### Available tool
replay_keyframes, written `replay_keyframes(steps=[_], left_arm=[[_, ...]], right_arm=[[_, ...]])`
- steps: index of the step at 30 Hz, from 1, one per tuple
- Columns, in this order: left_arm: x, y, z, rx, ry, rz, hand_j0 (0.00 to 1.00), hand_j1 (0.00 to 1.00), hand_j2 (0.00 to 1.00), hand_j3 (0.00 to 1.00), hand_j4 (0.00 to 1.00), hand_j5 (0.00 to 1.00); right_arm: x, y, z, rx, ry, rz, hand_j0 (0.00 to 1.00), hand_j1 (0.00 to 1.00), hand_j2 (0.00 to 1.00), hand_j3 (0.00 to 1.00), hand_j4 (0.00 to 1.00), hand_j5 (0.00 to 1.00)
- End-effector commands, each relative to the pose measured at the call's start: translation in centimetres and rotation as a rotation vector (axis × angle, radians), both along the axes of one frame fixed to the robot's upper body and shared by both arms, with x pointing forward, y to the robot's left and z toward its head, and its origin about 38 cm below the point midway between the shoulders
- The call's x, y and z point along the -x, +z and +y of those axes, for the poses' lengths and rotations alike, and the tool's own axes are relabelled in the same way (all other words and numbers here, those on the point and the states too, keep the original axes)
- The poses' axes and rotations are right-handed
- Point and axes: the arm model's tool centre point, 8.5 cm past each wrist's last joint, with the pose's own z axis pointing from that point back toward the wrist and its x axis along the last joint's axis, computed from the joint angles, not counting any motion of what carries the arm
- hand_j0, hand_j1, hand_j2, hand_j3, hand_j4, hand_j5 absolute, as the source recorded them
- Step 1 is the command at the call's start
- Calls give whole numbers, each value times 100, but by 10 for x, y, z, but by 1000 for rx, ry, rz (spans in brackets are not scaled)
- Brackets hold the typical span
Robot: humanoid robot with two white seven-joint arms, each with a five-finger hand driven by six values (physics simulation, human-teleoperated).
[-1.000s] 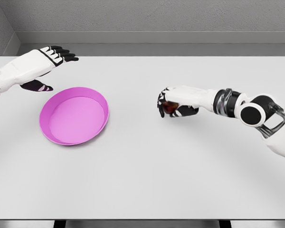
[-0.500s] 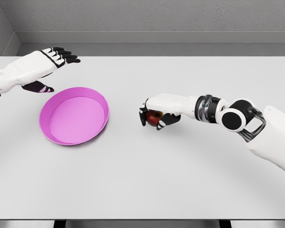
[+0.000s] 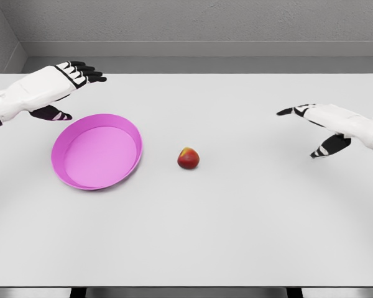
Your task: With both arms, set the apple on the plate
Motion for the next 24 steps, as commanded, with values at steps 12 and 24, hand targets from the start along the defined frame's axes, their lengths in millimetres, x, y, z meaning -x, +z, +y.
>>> replay_keyframes(steps=[12, 24], left_arm=[[0, 26, -157, -310, -373, 28, 100, 100, 100, 100, 100, 100], [36, 17, -244, -343, -659, 132, 100, 100, 100, 100, 100, 100]], right_arm=[[-15, 45, 47, 61, 221, -108, 100, 100, 100, 100, 100, 100], [-17, 36, 15, 78, 138, -69, 100, 100, 100, 100, 100, 100]])
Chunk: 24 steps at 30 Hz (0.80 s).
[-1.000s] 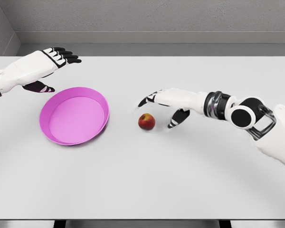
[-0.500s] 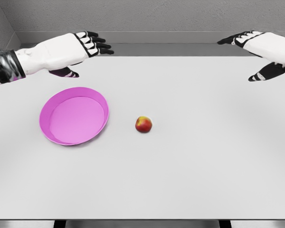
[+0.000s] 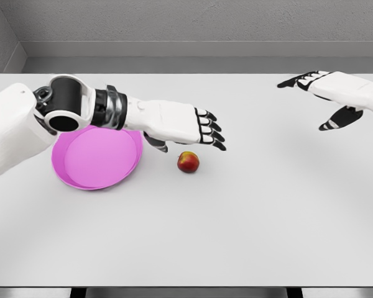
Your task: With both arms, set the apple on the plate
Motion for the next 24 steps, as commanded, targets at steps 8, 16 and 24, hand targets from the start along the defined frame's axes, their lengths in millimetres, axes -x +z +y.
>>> replay_keyframes(steps=[8, 16, 24], left_arm=[[-6, -35, -4, -96, 22, 39, 100, 100, 100, 100, 100, 100], [-19, -56, -20, -105, 47, 80, 100, 100, 100, 100, 100, 100], [-14, -69, -18, -143, 35, 102, 100, 100, 100, 100, 100, 100]], right_arm=[[1, -17, -12, 1, -36, 49, 100, 100, 100, 100, 100, 100], [1, -18, -11, 2, -34, 49, 100, 100, 100, 100, 100, 100], [1, -18, -11, 2, -33, 50, 100, 100, 100, 100, 100, 100]])
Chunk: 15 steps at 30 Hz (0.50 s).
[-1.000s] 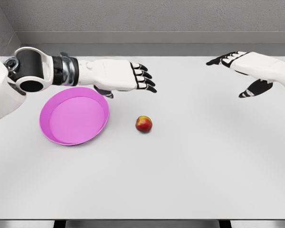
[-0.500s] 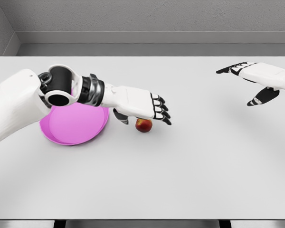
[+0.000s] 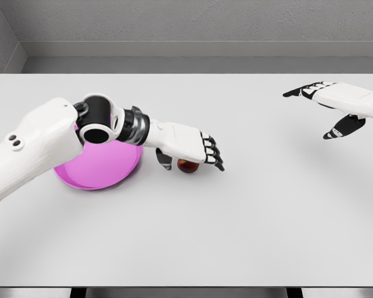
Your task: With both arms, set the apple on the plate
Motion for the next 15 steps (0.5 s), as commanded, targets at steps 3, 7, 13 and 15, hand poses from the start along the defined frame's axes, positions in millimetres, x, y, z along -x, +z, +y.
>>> replay_keyframes(steps=[3, 7, 13, 15], left_arm=[[-1, -3, 5, -7, 11, 9, 100, 100, 100, 100, 100, 100], [-11, -9, 13, -24, 53, 21, 100, 100, 100, 100, 100, 100], [-18, -16, 18, -37, 85, 33, 100, 100, 100, 100, 100, 100], [-16, -19, 13, -35, 76, 40, 100, 100, 100, 100, 100, 100]], right_arm=[[1, -2, 0, -2, -1, 6, 100, 100, 100, 100, 100, 100], [1, 0, -1, -2, -3, 2, 100, 100, 100, 100, 100, 100], [0, 0, -1, -4, -4, 0, 100, 100, 100, 100, 100, 100], [0, 1, -2, -2, -5, 0, 100, 100, 100, 100, 100, 100]])
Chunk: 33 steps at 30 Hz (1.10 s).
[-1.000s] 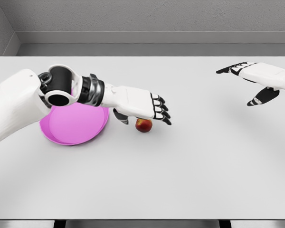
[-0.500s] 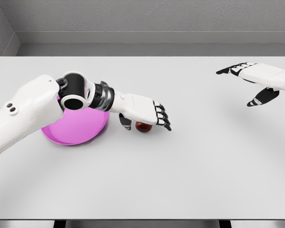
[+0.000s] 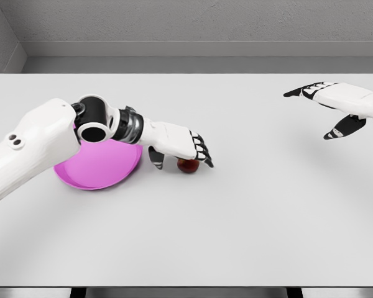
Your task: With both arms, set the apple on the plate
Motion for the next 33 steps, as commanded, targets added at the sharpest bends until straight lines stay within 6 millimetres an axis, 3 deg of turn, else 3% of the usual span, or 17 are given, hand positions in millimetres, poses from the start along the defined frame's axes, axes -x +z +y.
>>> replay_keyframes(steps=[1, 4, 6, 7, 11, 17, 21, 25, 28, 33], left_arm=[[1, -4, -3, -3, -1, 10, 100, 100, 100, 100, 100, 100], [4, -3, -9, 8, -16, 15, 100, 100, 100, 100, 100, 100], [4, -2, -8, 10, -15, 13, 91, 91, 91, 91, 91, 91], [4, -1, -9, 11, -18, 12, 81, 81, 81, 81, 81, 81], [8, 3, -10, 25, -29, 14, 64, 64, 64, 64, 64, 64], [8, 2, -9, 25, -28, 17, 49, 49, 49, 49, 49, 49], [8, 2, -8, 24, -27, 17, 46, 46, 46, 46, 46, 46], [8, 1, -8, 24, -27, 18, 31, 31, 31, 31, 31, 31], [6, 2, -5, 22, -18, 17, 13, 13, 13, 13, 13, 13], [7, 7, -6, 77, -9, 62, 12, 12, 12, 12, 12, 12]], right_arm=[[0, 1, 0, -2, 0, -1, 100, 100, 100, 100, 100, 100], [0, 0, 0, -2, 0, 1, 100, 100, 100, 100, 100, 100], [0, 0, 0, -2, 0, 1, 100, 100, 100, 100, 100, 100], [0, 0, 0, -2, 0, 1, 100, 100, 100, 100, 100, 100], [1, -1, 0, -2, -1, 3, 100, 100, 100, 100, 100, 100], [1, 0, 0, -2, 1, 2, 100, 100, 100, 100, 100, 100], [1, -1, 0, -1, 1, 3, 100, 100, 100, 100, 100, 100], [1, -1, 0, -1, 1, 5, 100, 100, 100, 100, 100, 100], [1, -1, 1, -1, 3, 4, 100, 100, 100, 100, 100, 100], [1, -1, 0, -1, 1, 5, 100, 100, 100, 100, 100, 100]])
